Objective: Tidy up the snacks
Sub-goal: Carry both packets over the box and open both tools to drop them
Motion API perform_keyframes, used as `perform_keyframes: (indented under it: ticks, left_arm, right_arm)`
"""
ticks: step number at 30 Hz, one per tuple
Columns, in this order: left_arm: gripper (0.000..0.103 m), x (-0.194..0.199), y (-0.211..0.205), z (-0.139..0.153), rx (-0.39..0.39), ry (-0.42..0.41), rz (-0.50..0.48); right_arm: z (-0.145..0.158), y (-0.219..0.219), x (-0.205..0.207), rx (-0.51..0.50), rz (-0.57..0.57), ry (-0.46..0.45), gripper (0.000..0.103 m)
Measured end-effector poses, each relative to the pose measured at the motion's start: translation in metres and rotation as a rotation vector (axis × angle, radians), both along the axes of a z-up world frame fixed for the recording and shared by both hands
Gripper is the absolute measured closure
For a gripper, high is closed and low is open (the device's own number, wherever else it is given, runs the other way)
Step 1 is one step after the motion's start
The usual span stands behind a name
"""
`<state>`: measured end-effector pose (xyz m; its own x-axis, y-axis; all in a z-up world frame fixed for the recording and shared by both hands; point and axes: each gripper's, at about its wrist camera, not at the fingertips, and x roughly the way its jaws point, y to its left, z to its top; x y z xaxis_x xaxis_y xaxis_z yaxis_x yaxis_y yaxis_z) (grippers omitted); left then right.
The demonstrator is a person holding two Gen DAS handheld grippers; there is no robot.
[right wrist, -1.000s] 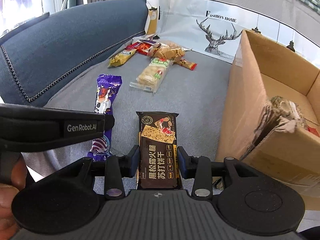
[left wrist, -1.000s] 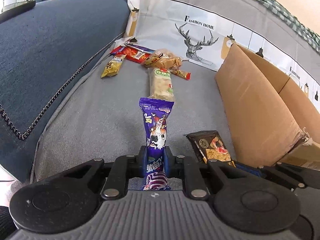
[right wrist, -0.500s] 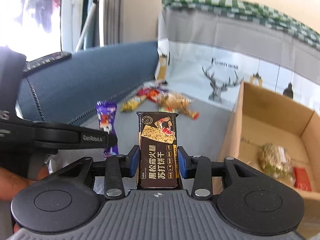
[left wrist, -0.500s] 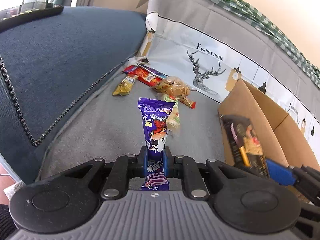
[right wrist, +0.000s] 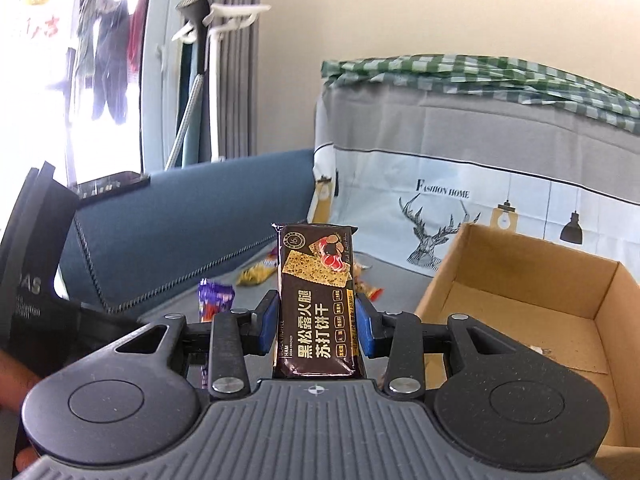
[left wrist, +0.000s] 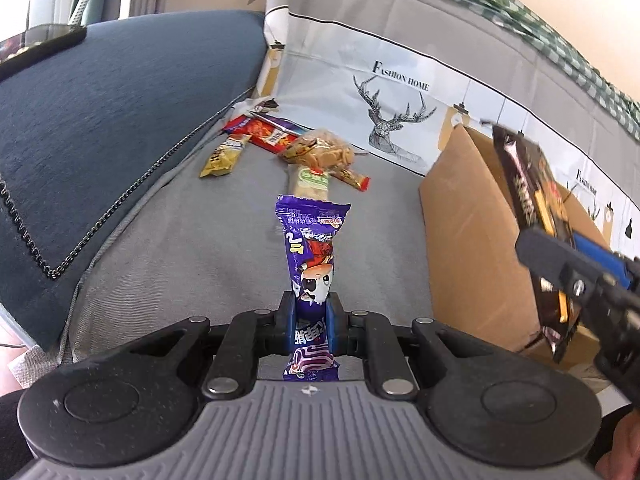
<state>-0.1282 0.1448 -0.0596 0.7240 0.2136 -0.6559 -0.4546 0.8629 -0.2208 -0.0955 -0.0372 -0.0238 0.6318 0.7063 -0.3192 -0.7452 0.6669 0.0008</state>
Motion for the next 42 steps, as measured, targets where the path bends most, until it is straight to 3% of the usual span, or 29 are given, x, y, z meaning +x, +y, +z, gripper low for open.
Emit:
perform_keyframes:
  ticks: [6,10,13,17,19,20,22,23,26,30,36,42]
  left_arm:
    - [0.087,0.012,-0.017,0.027,0.030,-0.028,-0.031]
    - [0.087,0.030,-0.039,0.052,0.053,-0.078,-0.079]
    - [0.087,0.048,-0.062,0.068,0.066,-0.123,-0.128]
    - [0.087,0.075,-0.097,0.090,0.080,-0.185,-0.210]
    - [0.074,0.089,-0.114,0.101,0.067,-0.225,-0.259]
    - [0.055,0.093,-0.122,0.106,0.065,-0.241,-0.282]
    - [0.049,0.099,-0.135,0.113,0.072,-0.283,-0.313]
    - [0.049,0.101,-0.141,0.115,0.080,-0.290,-0.325]
    - [0.049,0.098,-0.149,0.110,0.086,-0.286,-0.325]
    - [0.049,0.083,-0.144,0.092,0.109,-0.273,-0.274]
    - [0.049,0.055,-0.097,0.059,0.163,-0.228,-0.182]
    - [0.049,0.031,-0.041,0.035,0.121,-0.184,-0.173]
  right_arm:
    - [0.009,-0.020,0.015,0.094,-0.045,0.014,0.062]
    - [0.016,-0.036,0.029,0.164,-0.132,0.019,0.062]
    - [0.020,-0.052,0.040,0.210,-0.239,0.013,0.062]
    - [0.019,-0.074,0.054,0.219,-0.480,-0.004,0.062]
    - [0.018,-0.088,0.062,0.230,-0.597,-0.012,0.059]
    - [0.018,-0.096,0.066,0.247,-0.655,-0.008,0.057]
    - [0.016,-0.108,0.073,0.274,-0.727,0.007,0.043]
    - [0.014,-0.113,0.075,0.287,-0.740,0.023,0.043]
    - [0.008,-0.117,0.079,0.291,-0.733,0.044,0.042]
    - [0.006,-0.114,0.078,0.278,-0.675,0.046,0.034]
    - [0.009,-0.100,0.063,0.228,-0.592,0.024,0.031]
    - [0.009,-0.088,0.055,0.178,-0.531,0.005,0.029]
